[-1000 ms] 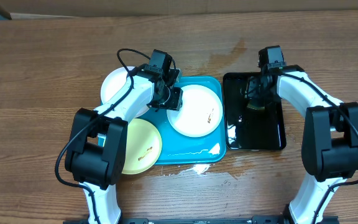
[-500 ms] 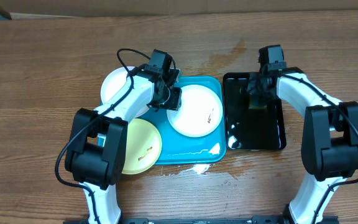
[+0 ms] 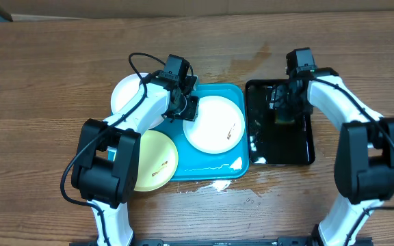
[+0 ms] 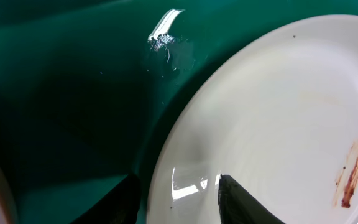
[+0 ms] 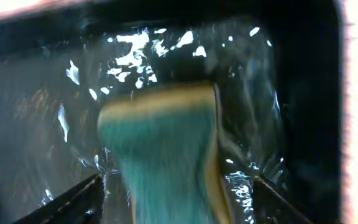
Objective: Clean dirty plates on tray and stack at the side
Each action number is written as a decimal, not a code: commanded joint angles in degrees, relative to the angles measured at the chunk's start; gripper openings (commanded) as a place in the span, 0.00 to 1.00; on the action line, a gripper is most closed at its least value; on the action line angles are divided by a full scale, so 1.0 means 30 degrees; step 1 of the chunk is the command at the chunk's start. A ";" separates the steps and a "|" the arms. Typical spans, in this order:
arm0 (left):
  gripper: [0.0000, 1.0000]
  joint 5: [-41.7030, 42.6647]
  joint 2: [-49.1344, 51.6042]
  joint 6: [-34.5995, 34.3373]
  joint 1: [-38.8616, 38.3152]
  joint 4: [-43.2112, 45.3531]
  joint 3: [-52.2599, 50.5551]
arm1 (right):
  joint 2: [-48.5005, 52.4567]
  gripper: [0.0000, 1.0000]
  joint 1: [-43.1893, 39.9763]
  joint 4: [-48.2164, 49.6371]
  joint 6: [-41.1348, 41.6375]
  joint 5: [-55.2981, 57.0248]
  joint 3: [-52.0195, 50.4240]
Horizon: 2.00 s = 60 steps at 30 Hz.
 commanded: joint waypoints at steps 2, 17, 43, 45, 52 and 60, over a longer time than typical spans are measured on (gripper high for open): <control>0.43 -0.0189 0.0277 0.0007 -0.0153 -0.0204 0.0255 | -0.1377 0.77 -0.0029 -0.1916 0.0146 -0.0102 0.0546; 0.42 -0.0175 0.0277 0.0007 -0.0153 -0.0379 0.0255 | -0.1275 0.50 -0.0029 0.0860 0.0124 -0.1887 -0.3475; 0.31 -0.1668 0.0277 -0.2798 -0.0124 -0.1683 0.0248 | -0.1151 0.98 -0.0029 0.1537 -0.0605 -0.0233 -0.2229; 0.19 -0.1668 0.0277 -0.2798 -0.0124 -0.1800 0.0248 | -0.1151 0.99 -0.0029 0.1603 -0.0597 -0.0233 -0.2237; 0.43 -0.0874 0.0277 -0.2783 -0.0124 -0.1785 0.0248 | -0.1151 1.00 -0.0029 0.2754 -0.0612 -0.0809 -0.2484; 0.47 -0.0889 0.0277 -0.2637 -0.0124 -0.1792 0.0248 | -0.0641 0.79 -0.0029 0.2674 -0.0590 -0.0889 -0.2492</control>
